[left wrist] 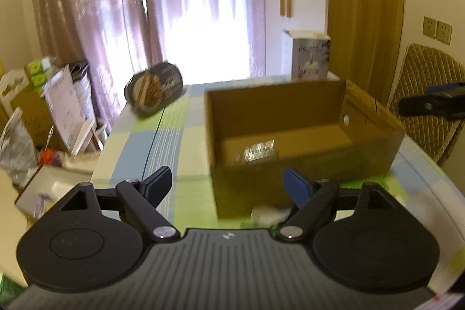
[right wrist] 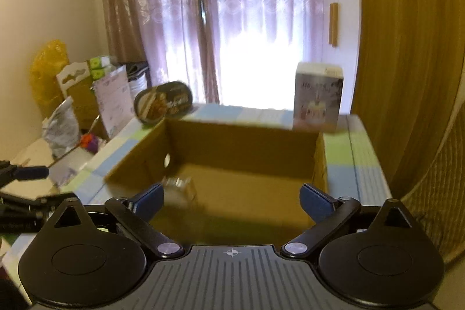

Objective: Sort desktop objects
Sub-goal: 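Move both tools back to the table objects, then grasp the silver foil bag with the left tool while the right tool grasps the white medicine box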

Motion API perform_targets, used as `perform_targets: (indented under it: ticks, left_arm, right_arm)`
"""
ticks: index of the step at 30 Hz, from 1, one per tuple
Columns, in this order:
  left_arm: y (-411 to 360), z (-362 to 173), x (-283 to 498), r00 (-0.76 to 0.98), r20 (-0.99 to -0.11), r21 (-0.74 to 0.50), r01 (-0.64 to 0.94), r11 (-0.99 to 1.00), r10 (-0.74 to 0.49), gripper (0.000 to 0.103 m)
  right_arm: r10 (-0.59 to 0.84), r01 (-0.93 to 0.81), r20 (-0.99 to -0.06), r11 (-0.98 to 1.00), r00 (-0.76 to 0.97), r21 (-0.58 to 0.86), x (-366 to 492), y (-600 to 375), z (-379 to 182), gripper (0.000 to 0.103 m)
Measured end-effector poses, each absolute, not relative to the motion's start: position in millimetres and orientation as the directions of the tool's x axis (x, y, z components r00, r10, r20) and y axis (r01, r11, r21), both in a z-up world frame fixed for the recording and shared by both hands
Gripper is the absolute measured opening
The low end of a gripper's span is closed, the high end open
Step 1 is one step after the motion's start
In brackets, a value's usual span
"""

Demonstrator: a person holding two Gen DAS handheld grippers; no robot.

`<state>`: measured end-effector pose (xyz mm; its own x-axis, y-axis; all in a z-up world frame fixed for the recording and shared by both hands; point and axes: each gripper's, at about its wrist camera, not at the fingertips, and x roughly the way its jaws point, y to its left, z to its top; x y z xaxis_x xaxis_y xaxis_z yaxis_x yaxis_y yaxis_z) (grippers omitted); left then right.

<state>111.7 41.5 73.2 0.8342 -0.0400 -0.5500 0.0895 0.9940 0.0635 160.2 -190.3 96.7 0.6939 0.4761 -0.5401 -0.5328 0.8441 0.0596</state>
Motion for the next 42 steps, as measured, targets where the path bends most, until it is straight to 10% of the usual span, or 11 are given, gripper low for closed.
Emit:
perform_targets:
  ticks: [13,42]
  left_arm:
    - [55,11,51,0.715,-0.698,0.095,0.129,0.987,-0.026,0.084]
    - [41,-22,72,0.651,-0.757,0.082,0.187,0.979,-0.062,0.089]
  right_arm:
    - [0.425,-0.498,-0.697,0.86,0.578,0.111,99,-211,21,0.1]
    - [0.474,-0.747,-0.738,0.663,0.48,-0.06,153,-170,-14,0.096]
